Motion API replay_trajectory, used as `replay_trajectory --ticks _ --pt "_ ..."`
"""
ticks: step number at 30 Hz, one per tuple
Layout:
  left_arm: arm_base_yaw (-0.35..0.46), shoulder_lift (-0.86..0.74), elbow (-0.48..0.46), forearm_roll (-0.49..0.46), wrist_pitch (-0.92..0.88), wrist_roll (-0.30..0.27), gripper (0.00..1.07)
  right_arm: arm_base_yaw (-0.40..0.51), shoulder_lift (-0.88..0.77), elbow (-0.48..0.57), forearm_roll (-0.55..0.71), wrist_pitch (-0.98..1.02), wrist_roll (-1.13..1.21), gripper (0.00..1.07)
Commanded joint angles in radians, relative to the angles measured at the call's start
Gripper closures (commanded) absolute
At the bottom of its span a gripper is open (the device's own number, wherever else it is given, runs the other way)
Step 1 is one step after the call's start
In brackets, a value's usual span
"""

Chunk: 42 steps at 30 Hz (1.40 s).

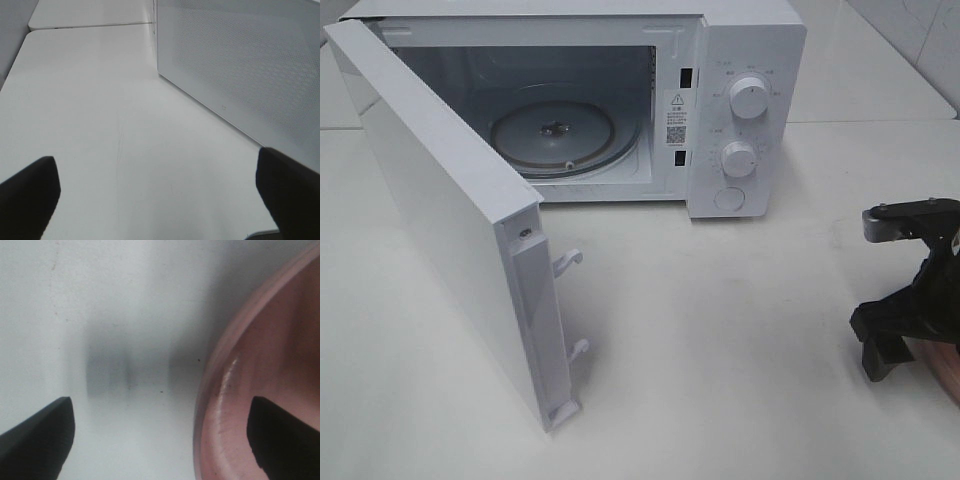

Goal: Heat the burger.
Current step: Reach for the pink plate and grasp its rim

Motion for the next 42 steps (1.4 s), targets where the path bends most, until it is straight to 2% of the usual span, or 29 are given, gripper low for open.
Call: replay_trajectory --ticks 1,10,17,19,20,21,22,24,25,26,27,29,42 --pt "0.001 -0.018 0.003 -0.001 -0.003 -0.005 0.07 -0.002 0.029 0.008 -0.02 -0.029 0.01 0.19" --pt "0.001 -0.018 0.003 -0.001 -0.003 -0.005 0.07 -0.002 0.085 0.008 -0.038 -0.056 0.029 0.24" --pt "0.001 -0.018 0.003 -0.001 -0.003 -0.005 0.07 -0.002 0.085 0.008 -0.039 -0.057 0.043 0.37" --pt "0.001 -0.018 0.003 -0.001 -0.003 -0.005 0.07 -0.002 0.085 0.008 -0.058 -0.058 0.063 0.47" --pt "0.001 -0.018 0.003 -0.001 -0.003 -0.005 0.07 -0.002 0.085 0.008 -0.058 -0.058 0.063 0.47" --pt "0.001 -0.018 0.003 -0.001 -0.003 -0.005 0.07 -0.002 0.085 0.008 -0.081 -0.058 0.088 0.54" --pt "0.001 -0.018 0.003 -0.001 -0.003 -0.005 0.07 -0.002 0.085 0.008 -0.081 -0.058 0.088 0.54" --pt "0.001 -0.018 0.003 -0.001 -0.003 -0.005 0.07 -0.002 0.085 0.008 -0.127 -0.058 0.142 0.75" --pt "0.001 -0.018 0.003 -0.001 -0.003 -0.005 0.07 -0.002 0.085 0.008 -0.127 -0.058 0.142 0.75" --pt "0.001 -0.018 0.003 -0.001 -0.003 -0.005 0.07 -0.002 0.085 0.008 -0.132 -0.056 0.151 0.82" --pt "0.001 -0.018 0.003 -0.001 -0.003 -0.005 0.07 -0.002 0.085 0.008 -0.132 -0.056 0.151 0.82" --pt "0.001 -0.018 0.003 -0.001 -0.003 -0.005 0.07 -0.002 0.085 0.008 -0.133 -0.056 0.149 1.05" --pt "0.001 -0.018 0.003 -0.001 -0.003 -0.005 0.07 0.001 0.085 0.008 -0.161 -0.028 0.137 1.07"
